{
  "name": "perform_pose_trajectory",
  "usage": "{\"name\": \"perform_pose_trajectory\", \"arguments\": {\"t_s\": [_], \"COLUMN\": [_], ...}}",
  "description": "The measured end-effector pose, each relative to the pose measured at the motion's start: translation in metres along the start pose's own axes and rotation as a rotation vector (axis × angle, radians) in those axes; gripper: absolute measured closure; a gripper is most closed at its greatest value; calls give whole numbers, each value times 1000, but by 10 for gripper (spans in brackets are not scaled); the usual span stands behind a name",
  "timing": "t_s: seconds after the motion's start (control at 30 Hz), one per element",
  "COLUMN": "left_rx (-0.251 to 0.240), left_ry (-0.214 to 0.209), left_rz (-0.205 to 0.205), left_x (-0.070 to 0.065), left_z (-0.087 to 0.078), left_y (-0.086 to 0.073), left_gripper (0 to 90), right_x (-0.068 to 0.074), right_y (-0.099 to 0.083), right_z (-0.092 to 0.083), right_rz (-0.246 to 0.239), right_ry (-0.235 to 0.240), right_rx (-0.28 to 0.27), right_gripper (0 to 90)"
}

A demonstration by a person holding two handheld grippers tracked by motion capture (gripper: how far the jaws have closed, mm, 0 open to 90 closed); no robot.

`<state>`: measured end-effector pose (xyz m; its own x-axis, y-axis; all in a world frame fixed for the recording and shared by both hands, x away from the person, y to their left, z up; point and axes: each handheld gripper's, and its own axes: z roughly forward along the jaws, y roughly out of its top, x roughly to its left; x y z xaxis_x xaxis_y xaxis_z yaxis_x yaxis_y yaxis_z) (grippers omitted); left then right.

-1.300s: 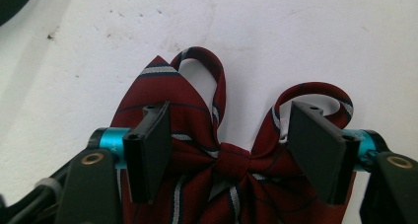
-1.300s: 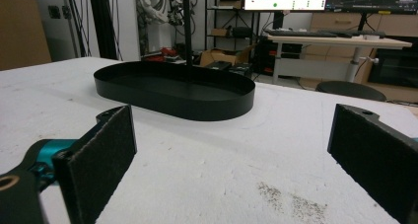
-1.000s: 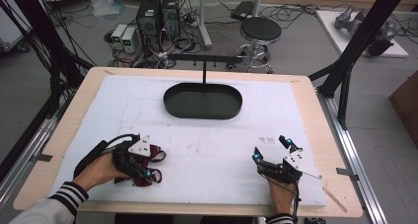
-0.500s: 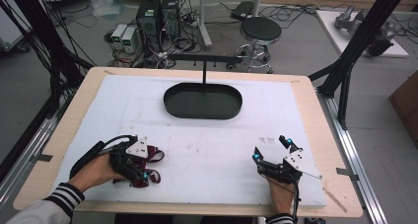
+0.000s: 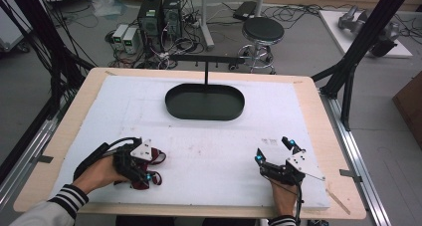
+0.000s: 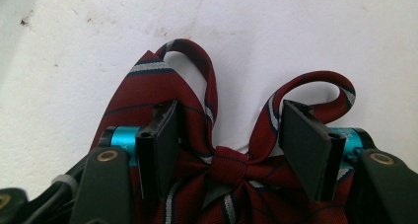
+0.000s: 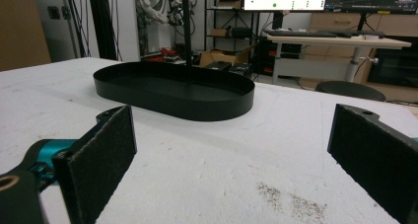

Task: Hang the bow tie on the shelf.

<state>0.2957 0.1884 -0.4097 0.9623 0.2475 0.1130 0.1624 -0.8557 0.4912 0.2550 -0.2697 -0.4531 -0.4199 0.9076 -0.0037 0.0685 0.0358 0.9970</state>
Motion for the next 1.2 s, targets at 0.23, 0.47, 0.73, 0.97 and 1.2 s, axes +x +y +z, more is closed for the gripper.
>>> {"name": "perform_pose_trajectory", "arguments": {"t_s": [0.23, 0.47, 0.73, 0.97, 1.2], "left_rx": [3, 19, 39, 36, -41], "left_ry": [-12, -30, -27, -14, 24], "left_rz": [-21, -68, -86, -73, -100], "left_x": [3, 6, 6, 5, 7], "left_z": [1, 3, 4, 3, -8], "left_y": [4, 9, 10, 11, 9], "left_gripper": [448, 597, 741, 806, 832], "right_x": [0, 0, 0, 0, 0], "right_y": [0, 0, 0, 0, 0], "right_z": [0, 0, 0, 0, 0], "right_rz": [1, -1, 0, -2, -2], "right_ry": [1, 1, 0, 1, 1], "right_rx": [1, 0, -1, -3, -3], "right_gripper": [34, 34, 34, 34, 34]}}
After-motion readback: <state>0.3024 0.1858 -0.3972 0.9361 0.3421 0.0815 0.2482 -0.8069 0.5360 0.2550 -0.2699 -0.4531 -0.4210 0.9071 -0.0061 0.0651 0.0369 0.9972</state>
